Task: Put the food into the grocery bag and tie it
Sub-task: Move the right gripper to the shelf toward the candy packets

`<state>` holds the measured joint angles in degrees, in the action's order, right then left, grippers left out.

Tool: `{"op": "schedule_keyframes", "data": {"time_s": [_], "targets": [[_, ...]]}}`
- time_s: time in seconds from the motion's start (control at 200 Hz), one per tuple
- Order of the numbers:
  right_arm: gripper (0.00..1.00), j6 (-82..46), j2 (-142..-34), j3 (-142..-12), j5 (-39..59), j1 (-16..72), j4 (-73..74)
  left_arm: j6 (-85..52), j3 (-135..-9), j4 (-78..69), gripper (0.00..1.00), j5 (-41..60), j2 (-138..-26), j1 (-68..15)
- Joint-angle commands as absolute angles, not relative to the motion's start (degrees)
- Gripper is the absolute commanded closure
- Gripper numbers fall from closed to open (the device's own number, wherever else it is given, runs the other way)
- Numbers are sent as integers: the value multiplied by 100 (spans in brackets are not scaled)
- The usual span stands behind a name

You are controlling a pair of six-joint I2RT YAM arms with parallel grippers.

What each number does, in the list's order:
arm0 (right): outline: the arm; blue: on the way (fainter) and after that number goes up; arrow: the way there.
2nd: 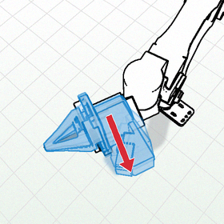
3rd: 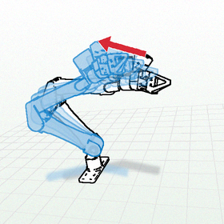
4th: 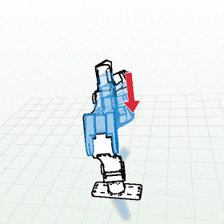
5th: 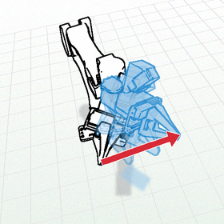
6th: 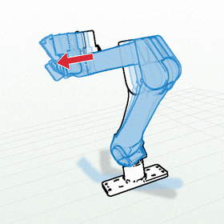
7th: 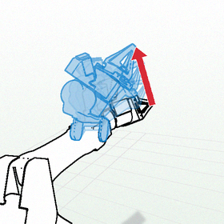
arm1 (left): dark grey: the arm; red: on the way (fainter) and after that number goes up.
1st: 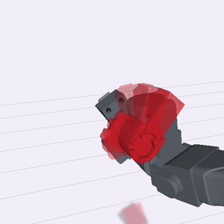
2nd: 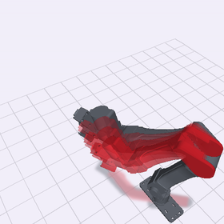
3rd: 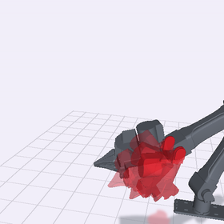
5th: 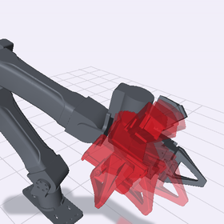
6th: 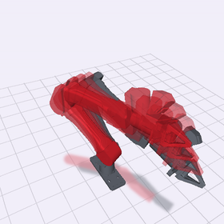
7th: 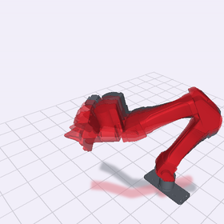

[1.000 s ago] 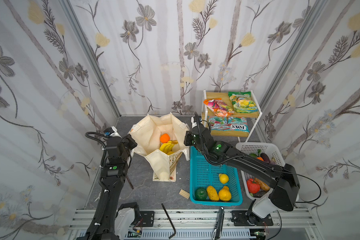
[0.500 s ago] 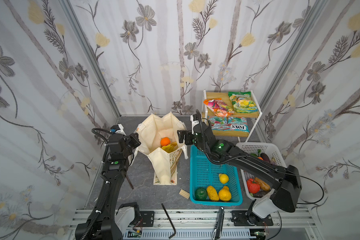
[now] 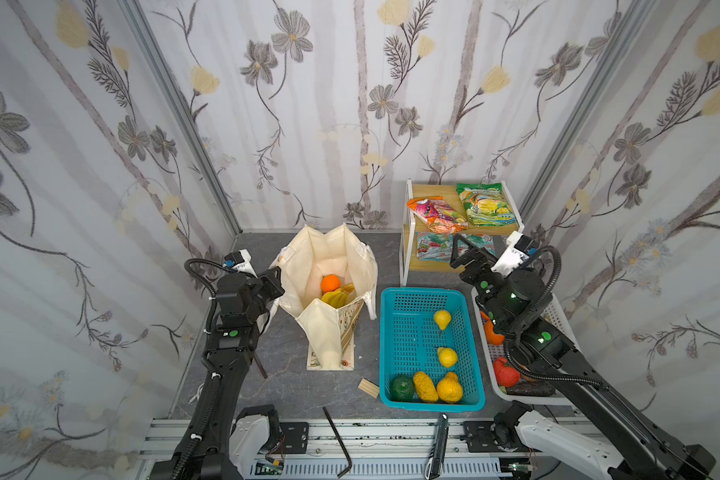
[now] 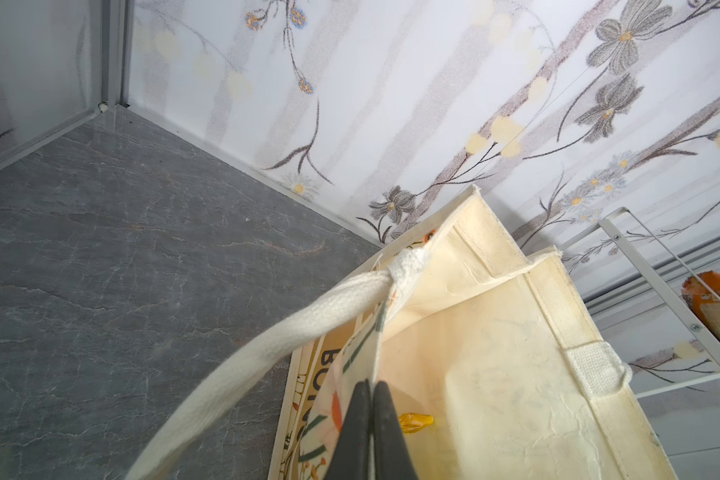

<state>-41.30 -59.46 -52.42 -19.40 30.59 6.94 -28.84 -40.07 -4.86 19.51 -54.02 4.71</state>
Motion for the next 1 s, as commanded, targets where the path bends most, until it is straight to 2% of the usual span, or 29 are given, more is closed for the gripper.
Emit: {"op": "schedule_keyframes", "data": {"time_s": [0.0, 0.12, 0.405, 0.485, 0.58, 0.624, 0.859, 0.999], "targets": [[0, -4937, -5834, -5115, -509, 2277, 988, -2808, -3985, -798, 100, 2215, -5395, 469], [0, -4936, -6037, -5224, 266, 1770, 894, -2826, -3989, -835, 100, 2286, -5406, 469], [2, -4788, -6680, -5665, 646, 1696, 904, -2907, -3964, -869, 100, 2197, -5361, 466], [11, -4883, -6804, -5721, 693, 1654, 1002, -2894, -3955, -868, 100, 2126, -5336, 466], [31, -5064, -6956, -5747, 764, 1562, 1162, -2885, -3938, -861, 100, 2002, -5268, 466], [35, -5196, -7027, -5748, 805, 1503, 1229, -2883, -3925, -861, 100, 1966, -5240, 467], [31, -5425, -7440, -5915, 1006, 1303, 1440, -2900, -3934, -861, 100, 1950, -5238, 468], [33, -5533, -7718, -6011, 1261, 1235, 1598, -2927, -3929, -861, 100, 1917, -5239, 467]]}}
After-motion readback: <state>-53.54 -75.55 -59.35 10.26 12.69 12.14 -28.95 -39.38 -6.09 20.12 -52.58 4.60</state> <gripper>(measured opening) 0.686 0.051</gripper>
